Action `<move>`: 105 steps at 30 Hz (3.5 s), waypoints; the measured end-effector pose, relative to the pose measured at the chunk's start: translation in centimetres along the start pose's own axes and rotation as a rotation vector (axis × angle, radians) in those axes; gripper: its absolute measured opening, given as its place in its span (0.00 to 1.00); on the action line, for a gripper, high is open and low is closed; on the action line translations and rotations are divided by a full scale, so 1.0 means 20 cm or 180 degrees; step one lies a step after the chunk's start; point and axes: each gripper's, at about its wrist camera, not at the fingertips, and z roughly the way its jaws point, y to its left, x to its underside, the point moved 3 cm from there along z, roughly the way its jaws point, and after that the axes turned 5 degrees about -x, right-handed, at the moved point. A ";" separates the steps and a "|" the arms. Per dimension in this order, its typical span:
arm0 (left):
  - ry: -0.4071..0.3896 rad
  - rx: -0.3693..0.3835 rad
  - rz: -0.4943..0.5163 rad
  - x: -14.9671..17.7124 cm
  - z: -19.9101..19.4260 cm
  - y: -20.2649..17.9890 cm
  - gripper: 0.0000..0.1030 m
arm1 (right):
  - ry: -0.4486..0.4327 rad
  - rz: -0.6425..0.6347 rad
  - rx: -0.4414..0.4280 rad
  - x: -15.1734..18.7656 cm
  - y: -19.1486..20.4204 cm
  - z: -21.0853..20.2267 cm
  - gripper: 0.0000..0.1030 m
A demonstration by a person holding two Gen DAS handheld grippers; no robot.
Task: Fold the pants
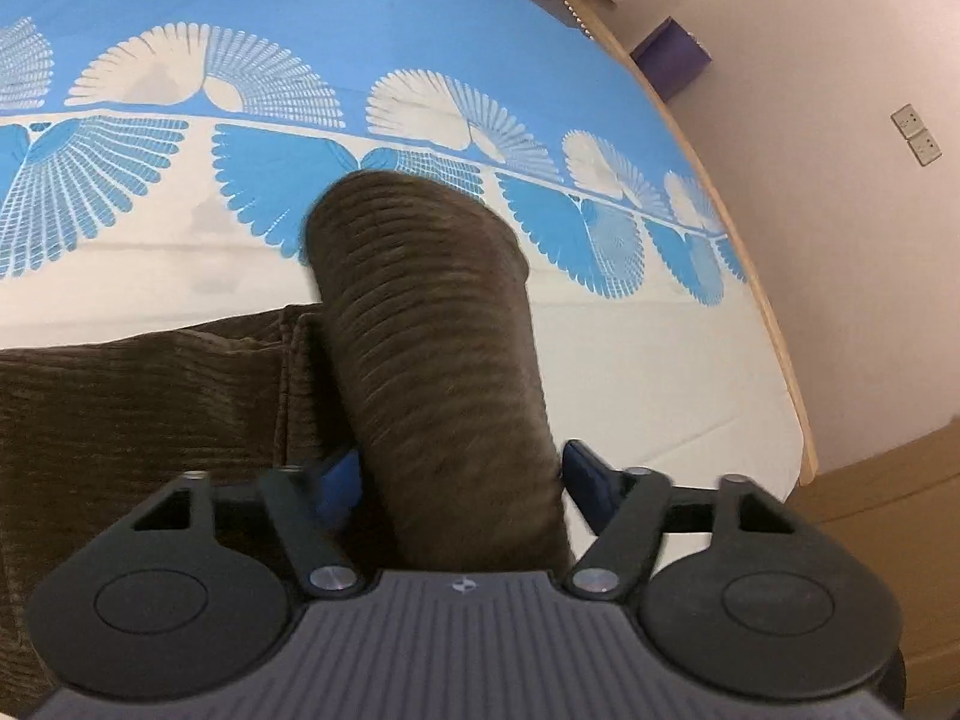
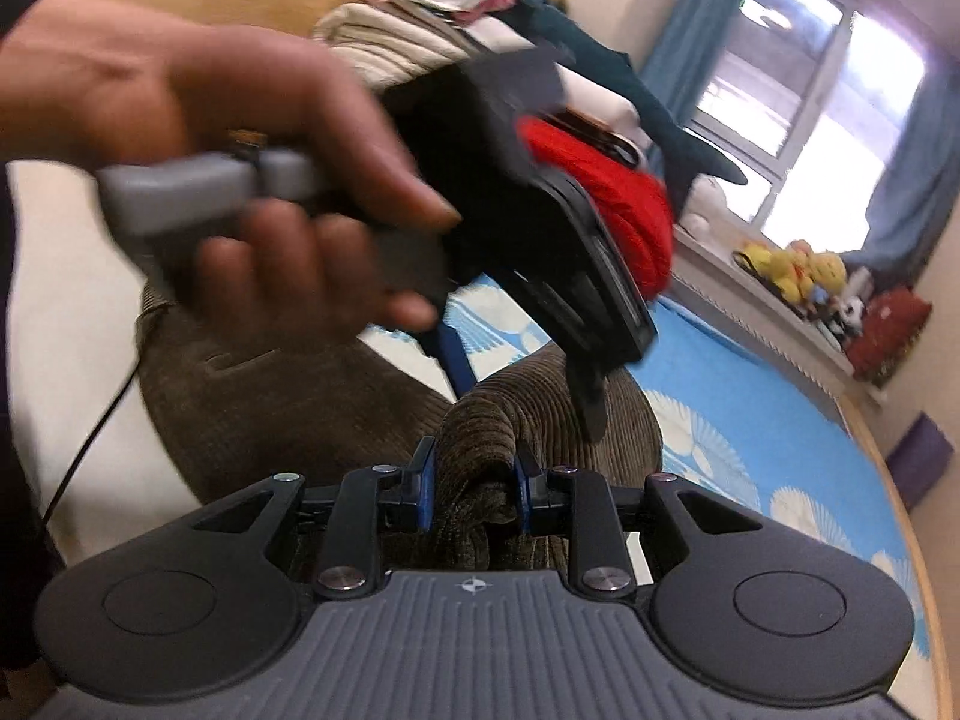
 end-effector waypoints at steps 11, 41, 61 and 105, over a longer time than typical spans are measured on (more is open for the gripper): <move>-0.0240 -0.0490 0.0403 0.01 -0.06 0.00 0.19 | 0.0011 0.0412 -0.0233 -0.02 -0.10 -0.03 0.49; -0.0233 -0.0676 -0.1204 0.28 -0.58 1.57 0.82 | 0.0760 0.2864 -0.0660 -0.04 -0.28 0.68 0.76; -0.0371 -0.0261 -0.1343 0.09 -0.45 1.30 0.36 | 0.0760 0.3390 -0.1059 -0.05 -0.43 0.93 0.31; 0.0337 -0.0901 0.1123 -0.05 0.18 0.19 0.33 | 0.1175 0.2929 0.0768 0.42 -1.55 1.57 0.34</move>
